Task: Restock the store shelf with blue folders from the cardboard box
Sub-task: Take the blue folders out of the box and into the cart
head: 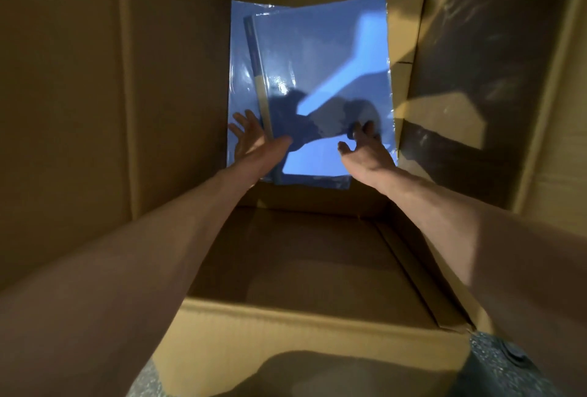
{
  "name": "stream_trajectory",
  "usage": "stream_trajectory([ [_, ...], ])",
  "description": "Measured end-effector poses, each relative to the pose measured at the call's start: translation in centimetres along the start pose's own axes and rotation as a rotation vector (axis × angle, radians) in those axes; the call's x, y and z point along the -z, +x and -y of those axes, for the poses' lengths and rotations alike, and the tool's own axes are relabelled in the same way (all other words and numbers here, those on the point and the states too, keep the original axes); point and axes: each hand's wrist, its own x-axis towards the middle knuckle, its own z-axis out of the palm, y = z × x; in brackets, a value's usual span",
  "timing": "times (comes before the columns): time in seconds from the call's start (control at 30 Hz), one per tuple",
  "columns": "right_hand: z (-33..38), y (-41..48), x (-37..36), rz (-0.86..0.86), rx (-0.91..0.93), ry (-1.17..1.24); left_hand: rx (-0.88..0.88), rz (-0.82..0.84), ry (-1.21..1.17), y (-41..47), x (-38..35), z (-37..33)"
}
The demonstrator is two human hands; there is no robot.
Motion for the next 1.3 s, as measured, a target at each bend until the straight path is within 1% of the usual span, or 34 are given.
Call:
stream_trajectory([
  [0.07,-0.2,-0.1,-0.8,0.013,-0.011,0.020,-0.066,0.034,-0.064,-0.6,-0.2,-0.1],
  [0.17,-0.3,-0.7,-1.2,0.034,-0.051,0.062,-0.152,0.112,-0.251,-1.3,-0.7,-0.7],
  [0.2,-0.4,-1.0,-1.2,0.069,-0.077,0.071,-0.176,0.118,-0.275,-1.4,-0.9,-0.8],
  [0.23,-0.4,-1.4,-1.0,0.105,-0.096,0.080,-0.203,0.084,-0.287,-1.4,-0.7,-0.7],
  [0.27,-0.7,-1.8,-0.9,0.133,-0.114,0.085,-0.220,0.023,-0.266,-1.5,-0.4,-0.4],
  [0.3,-0.8,-2.1,-0.7,0.139,-0.126,0.086,-0.235,-0.064,-0.193,-1.3,0.1,0.2],
  [0.33,-0.9,-2.4,-0.6,0.121,-0.131,0.089,-0.243,-0.135,-0.072,-1.0,0.4,1.0],
  [0.37,-0.9,-2.4,-0.6,0.081,-0.125,0.091,-0.231,-0.161,0.033,-0.8,0.8,1.7],
  [0.4,-0.8,-2.4,-0.6,0.029,-0.106,0.089,-0.205,-0.142,0.091,-0.7,1.0,2.3],
  [0.43,-0.5,-2.3,-0.6,-0.030,-0.073,0.087,-0.177,-0.095,0.094,-0.4,1.1,2.6],
  [0.5,0.3,-1.9,-0.6,-0.141,0.014,0.058,-0.141,-0.016,0.006,-0.1,1.1,2.0],
  [0.57,0.9,-1.2,-0.6,-0.214,0.072,0.030,-0.099,0.013,-0.091,0.1,0.8,1.0],
  [0.6,1.1,-0.7,-0.5,-0.234,0.079,0.035,-0.088,0.022,-0.103,0.1,0.8,0.3],
  [0.7,1.2,0.2,-0.3,-0.230,0.059,0.079,-0.125,0.074,-0.067,-0.2,0.7,-0.6],
  [0.8,1.2,0.0,-0.2,-0.204,0.033,0.089,-0.172,0.201,-0.061,-0.3,0.1,-1.2],
  [0.83,1.3,-0.2,-0.1,-0.189,0.027,0.073,-0.193,0.220,-0.076,-0.5,-0.1,-1.4],
  [0.87,1.3,-0.4,-0.1,-0.172,0.016,0.059,-0.211,0.191,-0.113,-0.8,-0.4,-1.4],
  [0.9,1.4,-0.6,0.1,-0.166,0.009,0.052,-0.222,0.113,-0.161,-1.2,-0.4,-1.4],
  [0.97,1.6,-0.9,0.5,-0.181,0.006,0.066,-0.218,-0.106,-0.188,-1.6,-0.2,-0.7],
  [1.0,1.8,-1.1,0.8,-0.191,0.005,0.079,-0.218,-0.186,-0.183,-1.6,0.1,-0.3],
  [1.03,2.1,-1.2,1.0,-0.197,0.005,0.094,-0.197,-0.223,-0.206,-1.4,0.6,0.0],
  [1.07,2.3,-1.3,1.2,-0.198,0.005,0.108,-0.153,-0.219,-0.259,-0.8,0.7,0.4],
  [1.17,2.8,-1.0,1.6,-0.190,0.025,0.150,-0.041,-0.104,-0.342,-0.4,1.8,-0.1],
  [1.23,3.1,-0.8,1.7,-0.168,0.016,0.171,0.000,-0.124,-0.376,-0.4,2.2,-0.5],
  [1.3,3.4,-0.8,1.7,-0.136,-0.004,0.182,0.022,-0.185,-0.440,-0.2,2.2,-0.5],
])
